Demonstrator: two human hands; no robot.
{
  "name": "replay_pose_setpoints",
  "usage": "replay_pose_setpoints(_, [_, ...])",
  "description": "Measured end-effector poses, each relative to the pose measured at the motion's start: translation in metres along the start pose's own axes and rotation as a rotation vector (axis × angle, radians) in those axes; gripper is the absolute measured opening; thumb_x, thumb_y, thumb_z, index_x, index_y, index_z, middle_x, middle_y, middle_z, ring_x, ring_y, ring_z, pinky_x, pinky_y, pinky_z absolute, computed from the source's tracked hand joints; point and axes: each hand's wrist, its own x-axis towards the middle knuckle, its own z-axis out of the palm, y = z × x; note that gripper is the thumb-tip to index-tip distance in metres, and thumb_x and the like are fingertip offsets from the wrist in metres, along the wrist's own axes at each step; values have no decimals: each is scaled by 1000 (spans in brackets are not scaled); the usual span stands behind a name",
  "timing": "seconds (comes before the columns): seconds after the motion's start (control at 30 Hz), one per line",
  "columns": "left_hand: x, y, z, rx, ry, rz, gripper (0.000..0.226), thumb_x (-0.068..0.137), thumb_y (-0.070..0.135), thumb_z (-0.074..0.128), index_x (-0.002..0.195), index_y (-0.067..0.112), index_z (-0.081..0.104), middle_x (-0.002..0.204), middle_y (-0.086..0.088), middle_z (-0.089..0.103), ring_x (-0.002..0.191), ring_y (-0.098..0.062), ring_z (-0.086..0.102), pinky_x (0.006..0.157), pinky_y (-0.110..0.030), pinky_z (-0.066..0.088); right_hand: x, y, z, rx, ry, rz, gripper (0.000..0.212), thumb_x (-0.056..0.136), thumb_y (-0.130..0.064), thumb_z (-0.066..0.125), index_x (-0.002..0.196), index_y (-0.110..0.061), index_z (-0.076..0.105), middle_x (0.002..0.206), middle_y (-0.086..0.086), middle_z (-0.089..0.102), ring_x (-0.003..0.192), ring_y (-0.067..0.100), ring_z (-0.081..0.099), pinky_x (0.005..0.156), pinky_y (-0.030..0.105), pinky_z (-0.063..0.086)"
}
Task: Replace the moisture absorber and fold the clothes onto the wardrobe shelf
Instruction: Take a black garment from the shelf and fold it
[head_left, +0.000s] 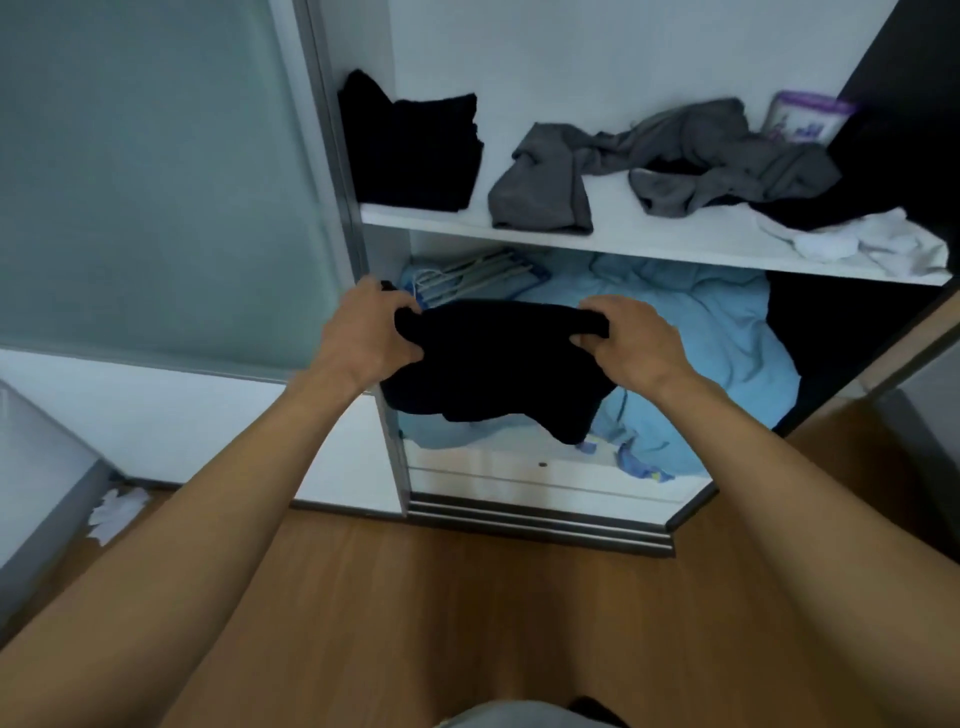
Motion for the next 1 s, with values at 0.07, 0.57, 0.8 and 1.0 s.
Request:
replay_pose_setpoints(0.07, [10, -7, -16, -48, 56, 27, 43, 68, 24, 85, 107, 19, 67, 124, -7, 41, 109, -22, 50, 97, -39, 48, 12, -10, -11, -12, 83, -22, 14, 92, -36, 63, 103, -27, 65, 106, 1, 68, 103, 27, 62, 80, 41, 50])
replay_pose_setpoints(0.57, [81, 15, -68, -845, -41, -34, 25, 58, 21, 64, 76, 39, 67, 65, 12, 67, 62, -8, 68, 51, -28, 54, 171, -39, -75, 855, 151, -41, 2, 97, -36, 57, 96, -34, 56, 104, -5, 69, 86, 12, 71, 63, 26, 54])
replay_pose_setpoints(0.8, [166, 47, -79, -923, 326, -83, 28, 61, 11, 62, 81, 31, 65, 64, 11, 64, 61, -11, 65, 49, -27, 51, 316, -77, -86, 1435, 7, -84, 17, 97, -20, 56, 112, -17, 64, 106, 3, 71, 100, 22, 68, 83, 41, 58])
replay_pose_setpoints(1.0, [244, 79, -108, -389, 984, 38, 29, 67, 21, 65, 89, 30, 50, 80, 26, 55, 74, 6, 54, 70, -7, 41, 439, -133, -124, 1952, -240, -261, 13, 85, -9, 41, 79, -8, 53, 89, 12, 56, 86, 29, 55, 81, 37, 48])
